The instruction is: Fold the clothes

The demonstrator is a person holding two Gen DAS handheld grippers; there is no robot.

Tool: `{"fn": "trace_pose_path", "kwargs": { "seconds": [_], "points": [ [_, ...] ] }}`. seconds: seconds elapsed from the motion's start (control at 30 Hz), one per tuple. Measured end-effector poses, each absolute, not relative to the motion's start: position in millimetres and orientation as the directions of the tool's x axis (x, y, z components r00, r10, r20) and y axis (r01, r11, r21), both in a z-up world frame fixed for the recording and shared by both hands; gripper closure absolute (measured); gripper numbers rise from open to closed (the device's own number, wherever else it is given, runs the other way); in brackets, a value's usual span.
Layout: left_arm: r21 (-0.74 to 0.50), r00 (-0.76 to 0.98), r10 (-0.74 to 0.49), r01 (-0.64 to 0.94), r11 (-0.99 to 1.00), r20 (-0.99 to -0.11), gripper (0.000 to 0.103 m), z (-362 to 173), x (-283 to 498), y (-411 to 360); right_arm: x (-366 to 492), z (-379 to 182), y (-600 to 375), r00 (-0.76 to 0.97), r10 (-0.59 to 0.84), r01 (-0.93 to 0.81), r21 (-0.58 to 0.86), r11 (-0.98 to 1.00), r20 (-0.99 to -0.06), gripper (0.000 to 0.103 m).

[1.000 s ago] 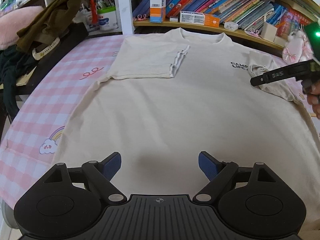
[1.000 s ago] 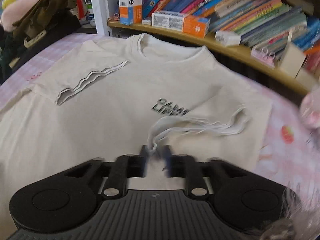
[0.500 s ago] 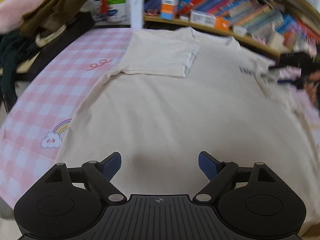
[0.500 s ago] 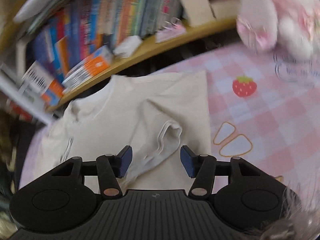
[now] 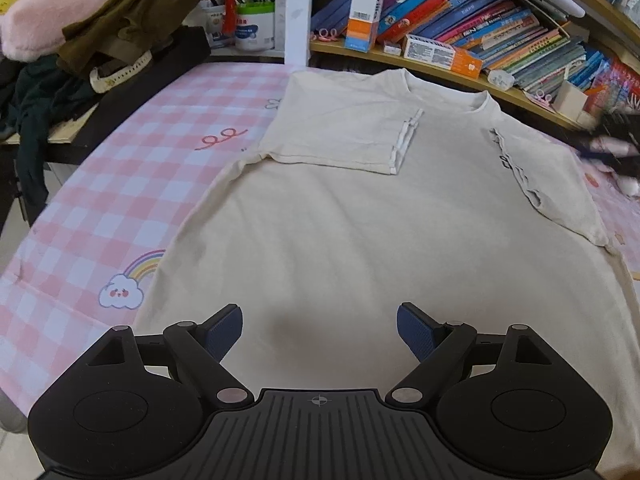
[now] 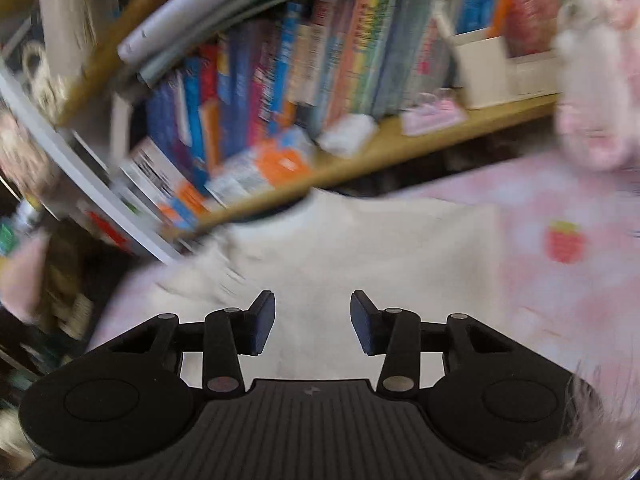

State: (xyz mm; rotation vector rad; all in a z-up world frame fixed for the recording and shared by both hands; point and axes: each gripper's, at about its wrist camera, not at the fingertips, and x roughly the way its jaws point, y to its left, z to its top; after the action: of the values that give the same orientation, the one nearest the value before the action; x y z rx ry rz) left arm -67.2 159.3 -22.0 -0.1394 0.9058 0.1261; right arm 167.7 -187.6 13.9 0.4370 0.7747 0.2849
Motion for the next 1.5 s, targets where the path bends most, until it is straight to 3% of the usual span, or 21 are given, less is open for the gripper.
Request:
{"fn": "trace_pose_path", "kwargs": {
  "seconds": [0.1, 0.2, 0.47, 0.73, 0.9, 1.17, 1.27, 1.33, 1.4, 1.5],
  "points": [
    [-0.040, 0.607, 0.081, -0.183, 0.982, -0.790, 0.016, -22, -70, 155, 123, 12, -185, 0.672, 0.335, -0.100, 0.367, 0.925, -0.660, 0.062],
    [-0.006, 0.601, 0.120, -0.204, 0.979, -0.790, 0.016, -22, -75, 149, 74, 8, -182, 0.647, 0.270, -0.098, 0.273, 0.957, -0.713, 0.051],
    [0.026, 0.587, 0.213, -0.311, 0.950, -0.781, 0.016, -15, -131, 154, -14, -7, -187, 0.602, 0.251, -0.213, 0.150, 0.965, -0.758, 0.050],
    [0.010, 0.562, 0.277, -0.431, 0.902, -0.779, 0.016, -15, -180, 199, -62, -5, -206, 0.577, 0.253, -0.182, 0.179, 0.967, -0.776, 0.049],
    [-0.055, 0.588, 0.231, -0.427, 0.903, -0.775, 0.016, -21, -197, 230, -89, -5, -212, 0.594, 0.188, -0.076, 0.178, 0.981, -0.783, 0.048],
    [-0.159, 0.647, 0.045, -0.253, 0.954, -0.761, 0.018, -41, -227, 265, -162, 6, -195, 0.645, 0.072, 0.115, 0.189, 0.975, -0.761, 0.048],
    [-0.211, 0.648, -0.042, -0.186, 0.960, -0.760, 0.036, -51, -235, 279, -199, 12, -176, 0.657, 0.028, 0.160, 0.176, 0.971, -0.754, 0.048],
    [-0.249, 0.641, -0.096, -0.152, 0.956, -0.761, 0.053, -58, -237, 290, -222, 14, -167, 0.667, 0.028, 0.166, 0.185, 0.969, -0.745, 0.048],
    [-0.271, 0.628, -0.126, -0.140, 0.952, -0.768, 0.060, -63, -234, 299, -242, 13, -164, 0.666, 0.027, 0.176, 0.192, 0.965, -0.745, 0.049],
    [-0.301, 0.612, -0.176, -0.107, 0.948, -0.771, 0.060, -70, -228, 311, -261, 9, -169, 0.647, 0.046, 0.200, 0.228, 0.953, -0.761, 0.049]
  ]
}}
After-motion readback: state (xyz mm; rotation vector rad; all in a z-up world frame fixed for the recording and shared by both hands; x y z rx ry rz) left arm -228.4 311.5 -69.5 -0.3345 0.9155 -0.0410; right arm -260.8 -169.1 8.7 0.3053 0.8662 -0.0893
